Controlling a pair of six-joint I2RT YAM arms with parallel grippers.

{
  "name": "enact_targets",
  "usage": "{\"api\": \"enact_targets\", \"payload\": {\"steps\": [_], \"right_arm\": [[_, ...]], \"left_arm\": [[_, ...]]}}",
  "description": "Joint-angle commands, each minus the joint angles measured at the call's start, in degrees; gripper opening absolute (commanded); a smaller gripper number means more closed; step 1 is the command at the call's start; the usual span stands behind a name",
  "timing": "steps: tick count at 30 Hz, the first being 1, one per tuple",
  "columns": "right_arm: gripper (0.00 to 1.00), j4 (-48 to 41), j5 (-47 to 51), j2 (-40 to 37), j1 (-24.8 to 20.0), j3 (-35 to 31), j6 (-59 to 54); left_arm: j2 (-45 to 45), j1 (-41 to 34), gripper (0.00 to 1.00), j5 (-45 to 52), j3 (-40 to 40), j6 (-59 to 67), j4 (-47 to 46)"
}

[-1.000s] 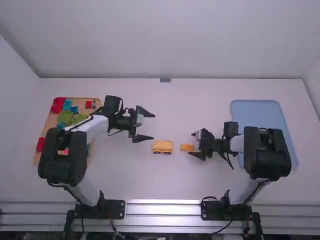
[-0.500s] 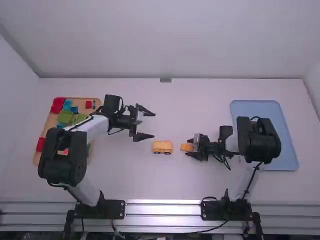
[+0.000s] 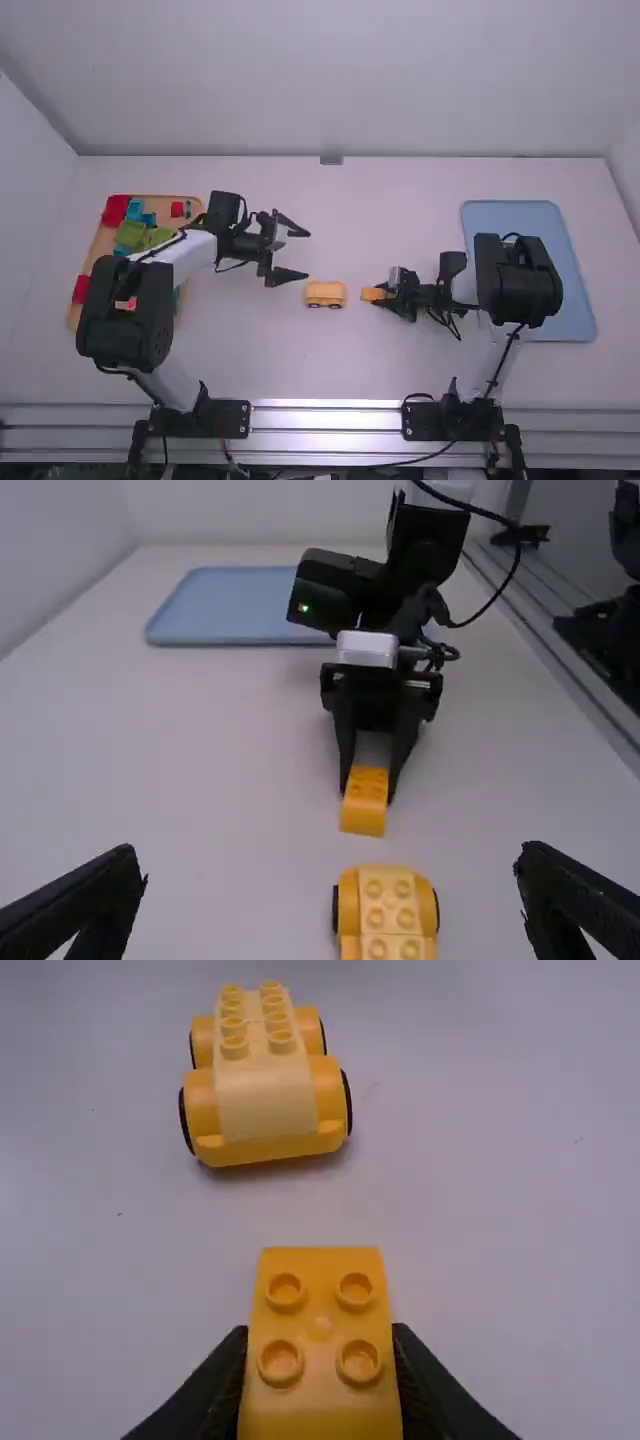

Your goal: Assemble lego blocks to make yellow taxi

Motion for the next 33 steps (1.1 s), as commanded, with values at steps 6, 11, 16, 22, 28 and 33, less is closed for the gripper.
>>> {"api": "enact_targets", "payload": {"steps": [6, 11, 16, 22, 28, 33], "right_arm": [[0.3, -0.17, -3.23, 0.94, -0.07, 1.25, 1.68], [0.29, -0.24, -3.15, -1.86, 0.02, 2.32, 8.2], [0.31, -0.26, -3.08, -7.28, 1.25, 1.05, 8.24], [0.31, -0.63, 0.76, -16.94, 3.04, -0.44, 14.58], [0.29, -4.59, 3.56, -23.3, 5.81, -0.44, 15.23], [0.29, -5.29, 3.78, -25.9, 7.89, -0.44, 15.21]], "left_arm": [[0.39, -1.88, 0.99, -1.86, -3.96, 4.26, 1.05], [2.03, -4.07, 0.99, -3.19, -12.11, -1.88, 17.68], [5.4, -4.07, 0.99, -2.69, -17.2, -13.22, 35.17], [10.88, -5.79, 0.99, -3.26, -18.86, -15.82, 44.04], [15.85, -6.05, 0.99, -4.39, -17.68, -15.8, 45.24], [20.48, -6.58, 0.99, -8.0, -15.63, -14.25, 45.2]]}}
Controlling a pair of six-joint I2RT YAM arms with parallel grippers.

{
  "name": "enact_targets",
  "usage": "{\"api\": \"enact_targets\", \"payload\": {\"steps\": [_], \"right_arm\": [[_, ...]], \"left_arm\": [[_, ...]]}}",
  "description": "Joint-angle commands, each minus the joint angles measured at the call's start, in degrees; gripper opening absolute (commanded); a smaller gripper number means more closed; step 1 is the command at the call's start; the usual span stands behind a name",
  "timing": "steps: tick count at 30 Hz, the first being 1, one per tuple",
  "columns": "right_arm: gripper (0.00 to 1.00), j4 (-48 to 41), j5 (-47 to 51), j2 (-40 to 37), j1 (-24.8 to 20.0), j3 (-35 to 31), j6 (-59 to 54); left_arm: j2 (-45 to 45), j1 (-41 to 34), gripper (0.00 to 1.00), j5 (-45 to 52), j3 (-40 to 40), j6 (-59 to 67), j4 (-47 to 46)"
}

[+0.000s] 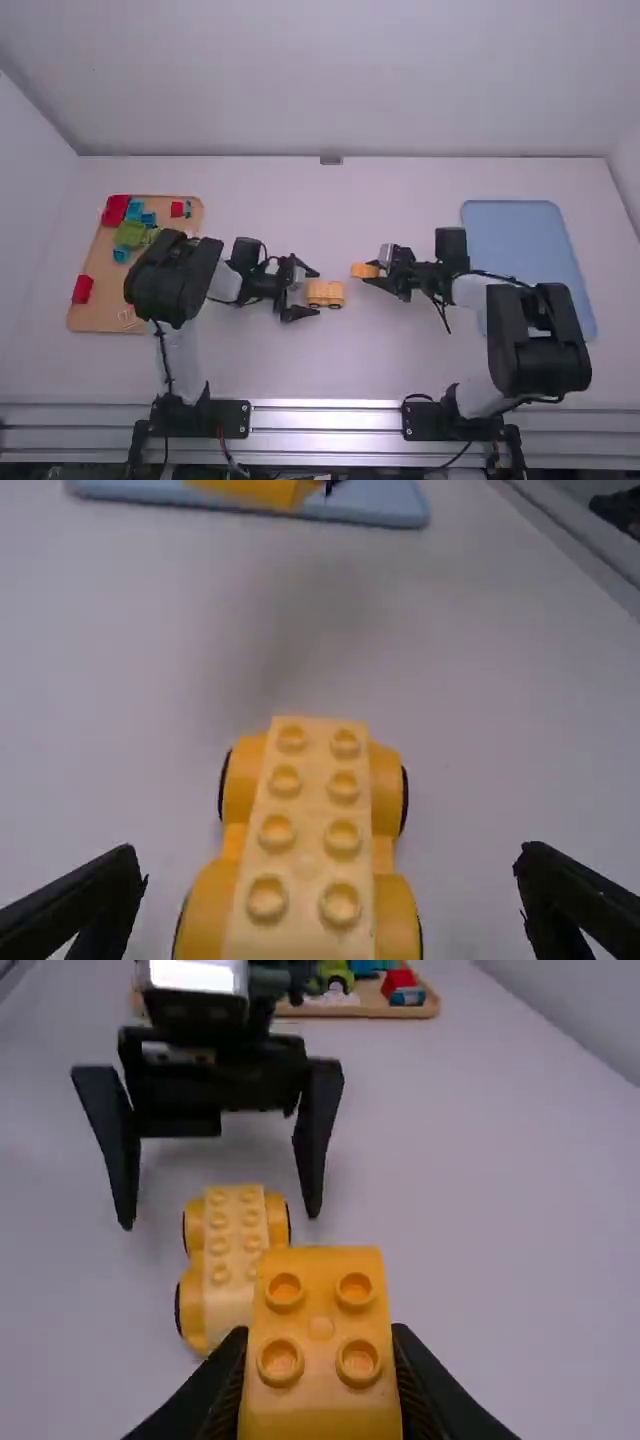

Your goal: Assemble lego blocks to make yellow taxi

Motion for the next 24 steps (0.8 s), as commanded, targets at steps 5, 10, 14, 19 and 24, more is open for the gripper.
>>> {"api": "enact_targets", "payload": {"steps": [5, 10, 14, 19, 24], "right_arm": [[0.29, -1.16, 0.09, -2.16, 1.64, -0.46, 0.61], [0.28, -1.38, 0.11, -2.16, 2.1, -0.48, 1.38], [0.27, -1.81, 0.13, -2.16, 2.05, -0.48, 2.29], [0.27, -2.25, 0.94, -2.16, 2.51, -0.46, 2.32], [0.27, -1.84, 3.58, -2.16, 4.92, -0.46, 3.87]], "left_arm": [[5.77, -0.72, 0.99, 1.55, 4.57, 1.46, -0.09], [8.26, -0.87, 0.95, 2.78, 6.86, 1.33, -0.42], [8.28, -0.74, 0.73, 2.58, 6.4, 1.79, -0.24], [8.28, -0.81, 0.59, 2.93, 3.76, 1.75, 2.89], [8.28, -0.96, 0.5, 4.98, 0.92, 1.22, 9.92]]}}
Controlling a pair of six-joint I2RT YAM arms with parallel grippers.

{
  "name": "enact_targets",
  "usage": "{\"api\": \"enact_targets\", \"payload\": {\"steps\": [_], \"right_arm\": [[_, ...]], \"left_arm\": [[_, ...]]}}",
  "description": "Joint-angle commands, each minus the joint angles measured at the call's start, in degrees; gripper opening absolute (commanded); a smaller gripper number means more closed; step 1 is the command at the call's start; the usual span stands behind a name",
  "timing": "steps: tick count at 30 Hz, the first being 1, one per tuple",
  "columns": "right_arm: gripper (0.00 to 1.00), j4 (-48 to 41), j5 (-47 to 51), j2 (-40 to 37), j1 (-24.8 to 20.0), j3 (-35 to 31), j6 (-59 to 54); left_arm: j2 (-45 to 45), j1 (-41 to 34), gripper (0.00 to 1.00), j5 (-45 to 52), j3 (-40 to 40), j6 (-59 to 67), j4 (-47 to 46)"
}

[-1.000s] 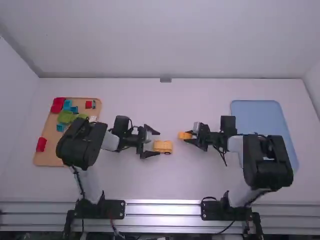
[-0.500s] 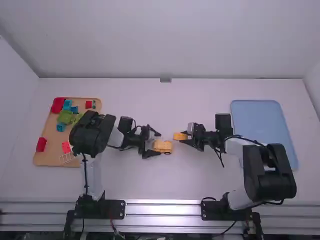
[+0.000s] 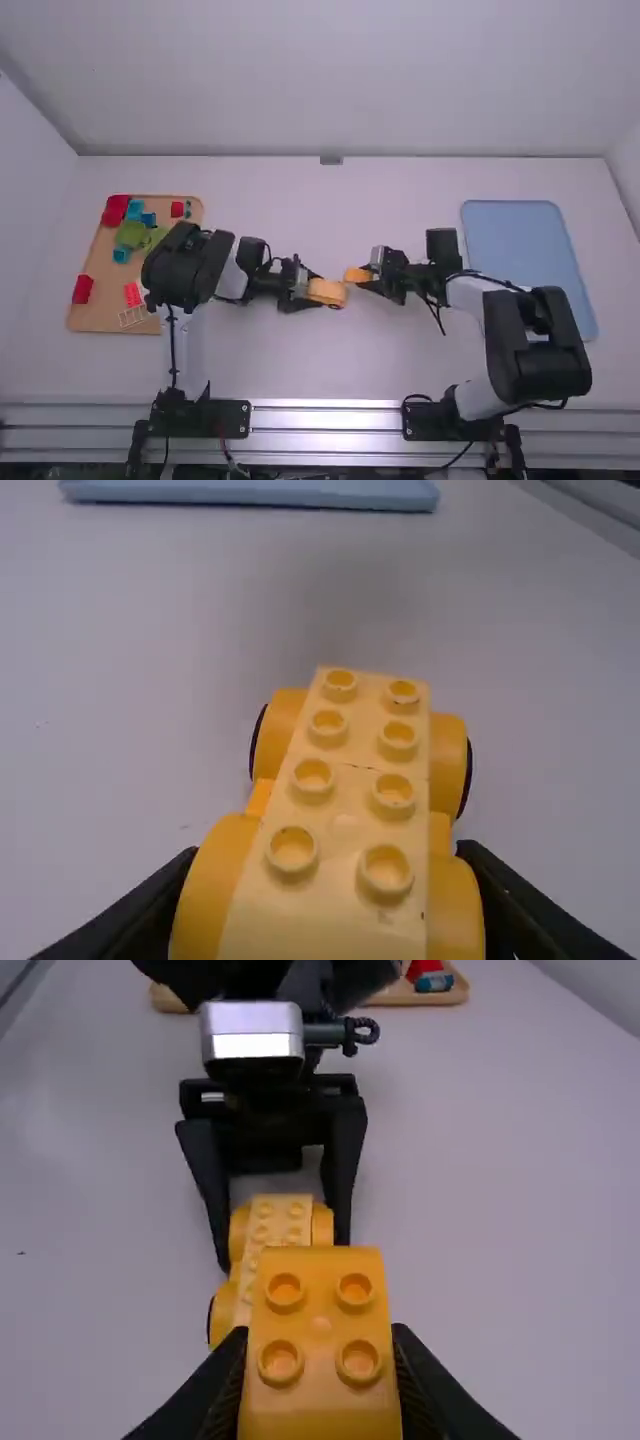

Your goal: Assemble lego blocks to make yellow taxi

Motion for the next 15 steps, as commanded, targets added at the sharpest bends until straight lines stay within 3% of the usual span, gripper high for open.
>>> {"api": "enact_targets", "payload": {"steps": [1, 5, 7, 10, 15], "right_arm": [[0.27, 0.24, 1.18, -1.09, 1.53, -0.46, 1.16], [0.27, 1.05, 1.64, -1.09, 2.56, -0.42, 1.77], [0.27, 1.22, 1.62, -1.09, 2.29, -0.37, 2.67], [0.27, 1.01, 1.53, -1.09, 1.66, -0.39, 2.67], [0.27, 1.03, 1.36, -1.09, 1.68, -0.37, 2.45]], "left_arm": [[1.29, -0.63, 0.49, 2.75, -1.99, -0.26, 2.47], [1.29, -0.61, 0.51, 1.25, -3.58, -2.54, 6.03], [1.29, -0.37, 0.73, -1.97, -4.33, -8.44, 9.4], [1.29, -0.55, 0.84, -2.89, -5.18, -11.41, 13.14], [1.29, -0.98, 0.86, -2.47, -5.05, -11.72, 15.93]]}}
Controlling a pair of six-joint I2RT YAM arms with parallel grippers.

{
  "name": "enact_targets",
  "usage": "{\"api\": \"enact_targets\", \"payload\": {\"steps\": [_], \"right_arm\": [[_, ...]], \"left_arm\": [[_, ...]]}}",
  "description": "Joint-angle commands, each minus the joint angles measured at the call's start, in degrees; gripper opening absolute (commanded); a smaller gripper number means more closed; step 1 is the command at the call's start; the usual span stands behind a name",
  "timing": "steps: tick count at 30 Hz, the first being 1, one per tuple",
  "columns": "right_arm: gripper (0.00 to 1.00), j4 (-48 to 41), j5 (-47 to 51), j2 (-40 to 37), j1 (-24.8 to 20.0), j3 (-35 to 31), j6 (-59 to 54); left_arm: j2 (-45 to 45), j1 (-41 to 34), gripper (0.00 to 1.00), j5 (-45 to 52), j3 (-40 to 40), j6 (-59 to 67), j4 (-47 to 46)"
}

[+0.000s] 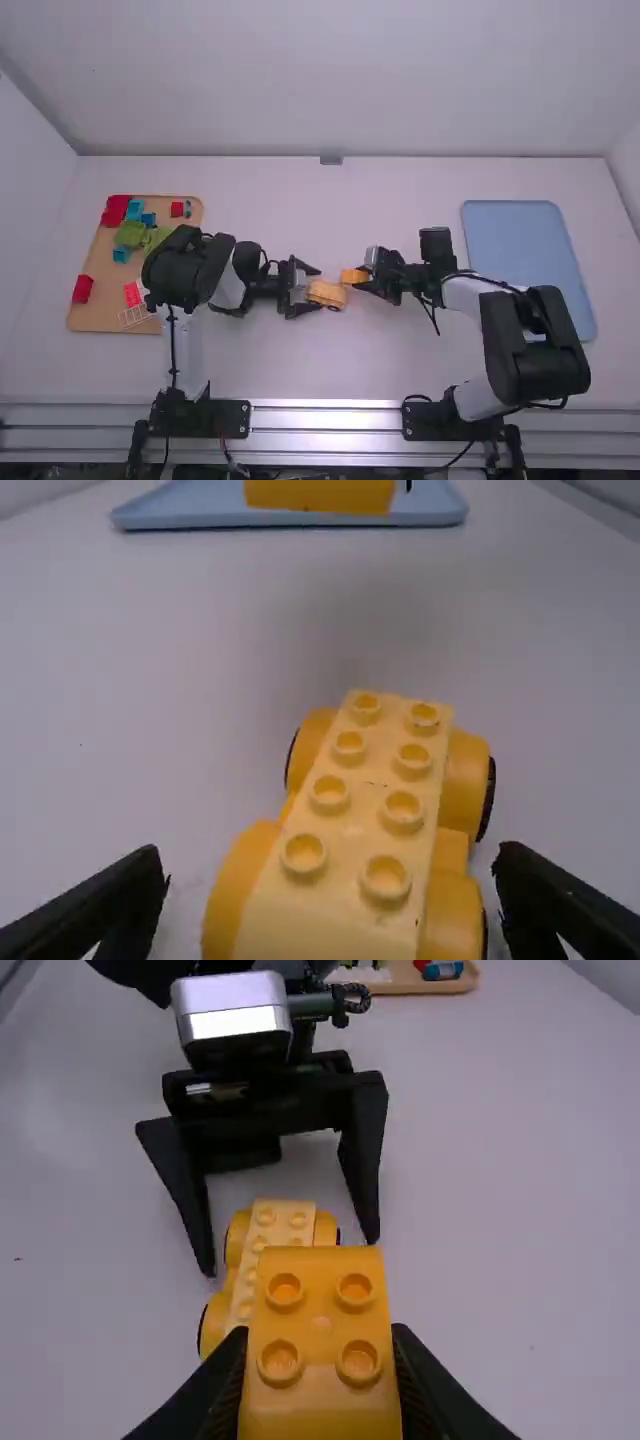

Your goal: Assemble lego blocks to make yellow taxi

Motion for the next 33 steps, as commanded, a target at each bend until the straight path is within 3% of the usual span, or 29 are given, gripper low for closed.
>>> {"api": "enact_targets", "payload": {"steps": [1, 7, 11, 16, 21, 33], "right_arm": [[0.27, -0.13, -0.59, -1.09, -0.02, -0.37, 0.24], [0.27, -0.13, -0.57, -1.09, -0.04, -0.37, 0.44], [0.26, -0.15, -0.59, -1.09, -0.04, -0.37, 0.46], [0.27, -0.11, -0.59, -1.09, -0.17, -0.37, 0.42], [0.27, -0.11, -0.59, -1.09, -0.11, -0.37, 0.44], [0.27, -0.13, -0.61, -1.09, -0.52, -0.37, 0.44]], "left_arm": [[1.18, -0.85, 0.86, 0.26, 0.94, -1.81, -1.4], [1.18, -0.85, 0.82, 6.1, 7.96, 6.25, -17.38], [1.18, -1.2, 0.87, 6.12, 12.46, 17.14, -33.53], [1.18, -2.78, 0.9, 5.77, 13.99, 26.88, -43.39], [1.18, -3.85, 0.89, 2.64, 14.38, 27.41, -44.5], [1.18, -3.34, 0.68, -1.42, 11.85, 18.18, -36.3]]}}
